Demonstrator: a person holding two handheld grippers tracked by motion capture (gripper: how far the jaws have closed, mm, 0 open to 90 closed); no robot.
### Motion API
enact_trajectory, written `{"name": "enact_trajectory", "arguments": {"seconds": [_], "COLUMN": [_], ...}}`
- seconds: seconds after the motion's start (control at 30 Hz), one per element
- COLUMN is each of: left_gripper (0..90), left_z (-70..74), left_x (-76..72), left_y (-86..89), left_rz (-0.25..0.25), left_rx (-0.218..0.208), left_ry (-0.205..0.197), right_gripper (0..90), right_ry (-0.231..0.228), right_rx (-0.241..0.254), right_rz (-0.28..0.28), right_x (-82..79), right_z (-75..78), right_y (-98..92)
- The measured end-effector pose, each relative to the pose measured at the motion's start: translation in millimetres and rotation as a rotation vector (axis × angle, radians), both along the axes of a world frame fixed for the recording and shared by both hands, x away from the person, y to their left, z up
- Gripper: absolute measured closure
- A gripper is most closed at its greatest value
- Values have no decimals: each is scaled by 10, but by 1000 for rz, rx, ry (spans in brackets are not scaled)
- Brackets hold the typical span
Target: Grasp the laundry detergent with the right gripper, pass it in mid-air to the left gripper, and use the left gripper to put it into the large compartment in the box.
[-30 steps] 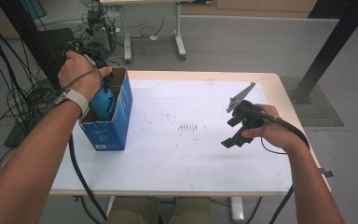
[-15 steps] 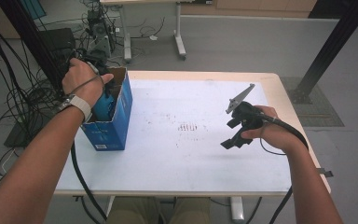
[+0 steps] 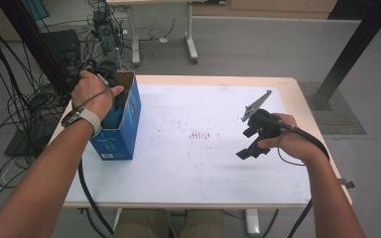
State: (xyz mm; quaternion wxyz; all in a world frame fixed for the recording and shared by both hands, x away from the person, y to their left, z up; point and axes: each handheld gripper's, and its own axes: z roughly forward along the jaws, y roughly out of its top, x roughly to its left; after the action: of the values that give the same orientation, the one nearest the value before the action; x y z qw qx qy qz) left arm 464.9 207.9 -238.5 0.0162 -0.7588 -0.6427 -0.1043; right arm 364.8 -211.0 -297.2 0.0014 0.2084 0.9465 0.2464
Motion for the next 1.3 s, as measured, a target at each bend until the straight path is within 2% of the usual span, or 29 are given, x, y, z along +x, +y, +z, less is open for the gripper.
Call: {"name": "enact_trajectory", "arguments": {"seconds": [0.47, 0.5, 1.3], "left_gripper": [383, 383, 381], "left_z": [-176, -190, -198], "left_x": [13, 11, -8], "left_y": [-13, -14, -9], "left_rz": [-4, -4, -9], "left_rx": [2, 2, -1], "left_ry": [16, 7, 13], "right_gripper": [132, 131, 131], "right_ry": [7, 10, 5], "right_rx": [-2, -4, -8], "right_rz": [-3, -5, 0], "right_x": [-4, -5, -12], "right_z": [-32, -32, -14], "right_y": [-8, -8, 23]}}
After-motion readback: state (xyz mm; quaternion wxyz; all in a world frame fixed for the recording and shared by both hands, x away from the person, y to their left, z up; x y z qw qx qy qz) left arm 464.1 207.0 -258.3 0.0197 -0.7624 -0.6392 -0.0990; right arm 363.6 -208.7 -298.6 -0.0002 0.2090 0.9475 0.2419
